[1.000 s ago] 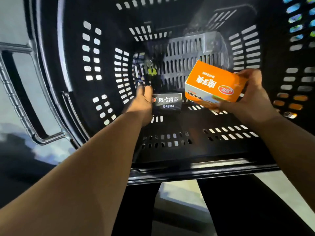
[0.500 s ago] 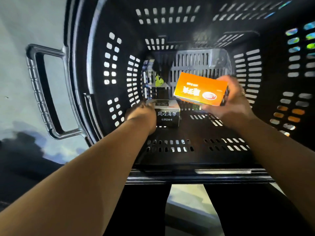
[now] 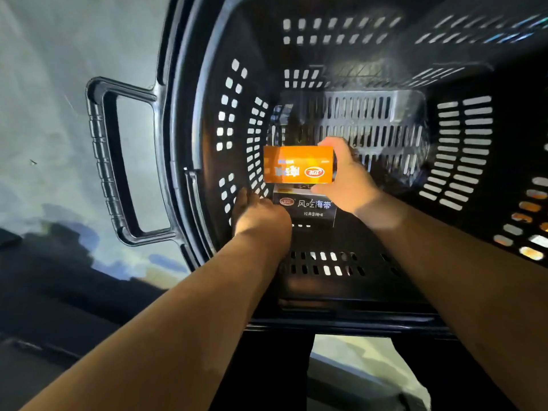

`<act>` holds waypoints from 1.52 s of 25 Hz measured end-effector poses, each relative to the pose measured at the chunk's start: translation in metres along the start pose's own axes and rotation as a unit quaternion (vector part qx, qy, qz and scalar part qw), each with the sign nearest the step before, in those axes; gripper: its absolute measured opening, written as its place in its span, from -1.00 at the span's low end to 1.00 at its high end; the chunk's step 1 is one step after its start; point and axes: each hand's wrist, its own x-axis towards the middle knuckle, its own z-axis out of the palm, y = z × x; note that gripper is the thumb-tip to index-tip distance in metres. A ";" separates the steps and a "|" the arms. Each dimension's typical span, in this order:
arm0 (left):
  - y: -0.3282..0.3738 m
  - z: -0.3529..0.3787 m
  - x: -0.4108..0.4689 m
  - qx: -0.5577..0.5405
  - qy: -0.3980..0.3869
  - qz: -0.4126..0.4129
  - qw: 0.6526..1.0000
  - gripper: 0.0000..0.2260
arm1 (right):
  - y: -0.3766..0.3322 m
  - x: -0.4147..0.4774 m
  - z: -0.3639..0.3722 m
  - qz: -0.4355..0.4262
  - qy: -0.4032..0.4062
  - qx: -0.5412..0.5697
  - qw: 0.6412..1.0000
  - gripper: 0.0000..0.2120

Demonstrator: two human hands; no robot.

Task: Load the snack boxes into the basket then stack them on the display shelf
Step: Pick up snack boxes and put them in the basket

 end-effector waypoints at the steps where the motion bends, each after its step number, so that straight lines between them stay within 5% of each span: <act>1: -0.001 0.000 0.001 0.002 0.000 0.001 1.000 -0.53 | 0.003 0.003 0.001 0.003 -0.009 0.007 1.000 -0.29; 8: -0.014 0.010 0.005 -0.043 0.012 -0.012 0.999 -0.60 | 0.005 0.016 0.008 0.007 -0.077 0.030 0.997 -0.47; 17: -0.021 0.007 0.006 -0.107 0.050 -0.004 0.993 -0.58 | 0.011 0.011 0.015 0.092 -0.094 0.056 0.990 -0.17; 21: -0.022 -0.011 -0.022 -0.096 0.132 -0.001 0.987 -0.39 | -0.003 -0.025 -0.022 0.110 -0.006 -0.016 0.994 -0.26; 25: -0.016 -0.035 -0.077 -0.116 0.301 0.062 0.944 -0.24 | -0.041 -0.115 -0.085 0.052 0.113 -0.154 0.980 -0.33; 29: 0.004 -0.073 -0.152 -0.084 0.348 0.096 0.929 -0.18 | -0.074 -0.216 -0.125 0.055 0.186 -0.221 0.956 -0.33; 32: 0.029 -0.097 -0.215 -0.053 0.367 0.134 0.919 -0.16 | -0.086 -0.293 -0.151 0.080 0.272 -0.210 0.936 -0.31; 38: 0.112 -0.132 -0.290 0.034 0.410 0.217 0.885 -0.07 | -0.044 -0.419 -0.198 0.233 0.299 -0.101 0.920 -0.22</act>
